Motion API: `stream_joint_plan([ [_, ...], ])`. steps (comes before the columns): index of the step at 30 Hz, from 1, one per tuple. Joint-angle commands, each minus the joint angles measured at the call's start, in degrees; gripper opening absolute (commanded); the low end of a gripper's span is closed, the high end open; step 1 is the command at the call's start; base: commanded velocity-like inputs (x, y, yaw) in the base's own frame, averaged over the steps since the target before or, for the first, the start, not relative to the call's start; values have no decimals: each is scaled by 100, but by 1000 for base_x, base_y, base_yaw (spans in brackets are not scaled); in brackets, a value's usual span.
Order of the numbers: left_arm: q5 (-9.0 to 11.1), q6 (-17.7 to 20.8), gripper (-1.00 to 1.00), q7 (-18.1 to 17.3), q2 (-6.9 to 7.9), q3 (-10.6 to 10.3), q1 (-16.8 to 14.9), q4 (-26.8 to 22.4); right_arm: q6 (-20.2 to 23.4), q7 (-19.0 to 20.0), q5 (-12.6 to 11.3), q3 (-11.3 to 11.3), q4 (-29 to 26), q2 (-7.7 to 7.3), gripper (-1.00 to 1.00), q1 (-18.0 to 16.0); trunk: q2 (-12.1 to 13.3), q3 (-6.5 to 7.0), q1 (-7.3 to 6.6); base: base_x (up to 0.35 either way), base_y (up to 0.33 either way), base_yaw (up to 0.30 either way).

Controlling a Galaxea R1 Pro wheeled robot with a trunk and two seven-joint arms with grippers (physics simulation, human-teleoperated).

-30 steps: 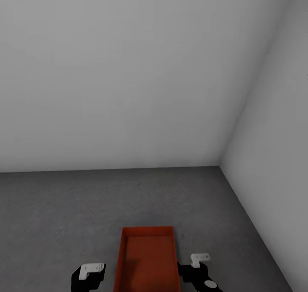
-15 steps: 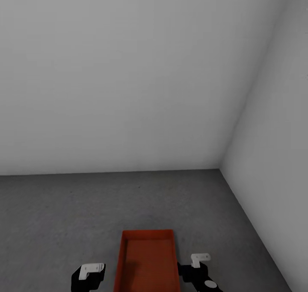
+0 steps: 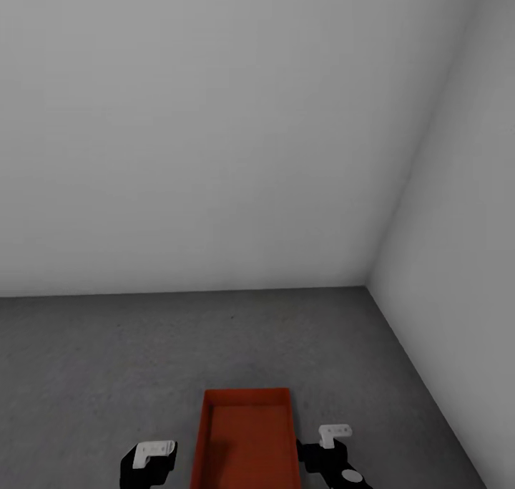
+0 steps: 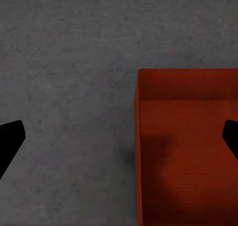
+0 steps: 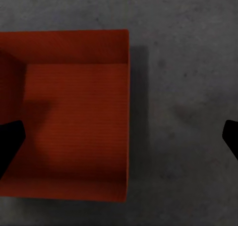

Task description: Move the two storage containers from the living room to the garage. In the garage, place one container on the floor and stack the other container on top of it (either order is fine).

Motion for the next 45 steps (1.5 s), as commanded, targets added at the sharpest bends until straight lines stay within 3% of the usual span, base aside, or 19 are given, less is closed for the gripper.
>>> stream_joint_plan([
  [1, 4, -18, 100, -6, -2, 13, -3, 4, -18, -9, 4, 11, 6, 0, 100, -4, -3, -4, 0, 0, 0, 0],
  [45, 7, -18, 100, -42, -258, 57, -3, 338, -27, -27, -48, -33, 69, 1, 100, 57, -3, -2, 0, 0, 0, 0],
])
